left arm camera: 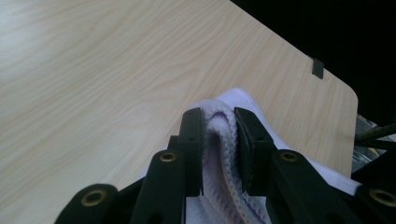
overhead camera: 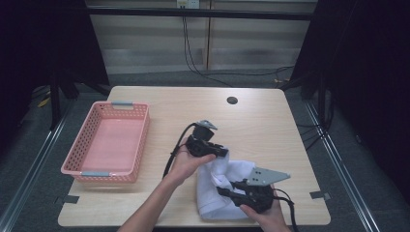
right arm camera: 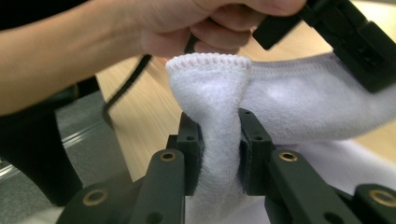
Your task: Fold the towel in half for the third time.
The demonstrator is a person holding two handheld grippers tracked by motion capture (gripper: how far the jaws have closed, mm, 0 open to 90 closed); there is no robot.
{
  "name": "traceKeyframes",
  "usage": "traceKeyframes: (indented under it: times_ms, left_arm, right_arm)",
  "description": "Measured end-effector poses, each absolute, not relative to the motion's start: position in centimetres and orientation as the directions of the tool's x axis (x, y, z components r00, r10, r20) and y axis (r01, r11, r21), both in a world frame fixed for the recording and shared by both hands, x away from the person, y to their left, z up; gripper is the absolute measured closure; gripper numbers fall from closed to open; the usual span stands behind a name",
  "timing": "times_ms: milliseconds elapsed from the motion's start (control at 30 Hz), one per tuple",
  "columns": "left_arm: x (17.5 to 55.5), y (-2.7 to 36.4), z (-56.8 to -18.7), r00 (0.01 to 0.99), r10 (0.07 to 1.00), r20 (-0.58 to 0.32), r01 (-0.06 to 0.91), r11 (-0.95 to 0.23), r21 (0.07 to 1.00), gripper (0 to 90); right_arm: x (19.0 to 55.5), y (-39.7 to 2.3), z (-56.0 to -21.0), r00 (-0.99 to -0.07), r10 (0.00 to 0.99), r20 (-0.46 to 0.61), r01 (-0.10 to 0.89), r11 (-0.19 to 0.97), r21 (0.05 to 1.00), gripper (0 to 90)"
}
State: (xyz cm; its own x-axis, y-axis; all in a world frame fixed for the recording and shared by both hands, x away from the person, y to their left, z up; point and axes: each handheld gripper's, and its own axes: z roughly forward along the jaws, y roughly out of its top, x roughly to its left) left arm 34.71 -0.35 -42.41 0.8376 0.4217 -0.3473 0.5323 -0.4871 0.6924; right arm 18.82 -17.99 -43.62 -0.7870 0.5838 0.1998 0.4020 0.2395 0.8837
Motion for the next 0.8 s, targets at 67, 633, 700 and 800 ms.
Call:
traceKeyframes:
  times_ms: [67, 633, 700, 800]
  left_arm:
    - [34.7, -1.6, -43.2, 0.84, 0.406, -0.36, 0.533, -0.498, 0.684, 73.6]
    - [33.7, -1.1, -43.2, 0.87, 0.38, -0.315, 0.473, -0.46, 0.751, 47.9]
    - [32.5, 0.3, -43.4, 0.883, 0.357, -0.305, 0.455, -0.487, 0.746, 49.3]
    - [30.2, 2.1, -44.2, 0.895, 0.344, -0.284, 0.435, -0.534, 0.725, 49.4]
  right_arm:
    - [18.2, -19.2, -44.2, -0.776, 0.597, 0.203, 0.42, 0.249, 0.872, 73.1]
    - [20.2, -25.5, -43.8, -0.641, 0.752, 0.154, 0.486, 0.242, 0.84, 36.8]
    - [22.6, -25.5, -44.0, -0.62, 0.773, 0.138, 0.487, 0.241, 0.839, 36.5]
    - [26.3, -24.6, -44.9, -0.599, 0.783, 0.168, 0.55, 0.25, 0.797, 34.0]
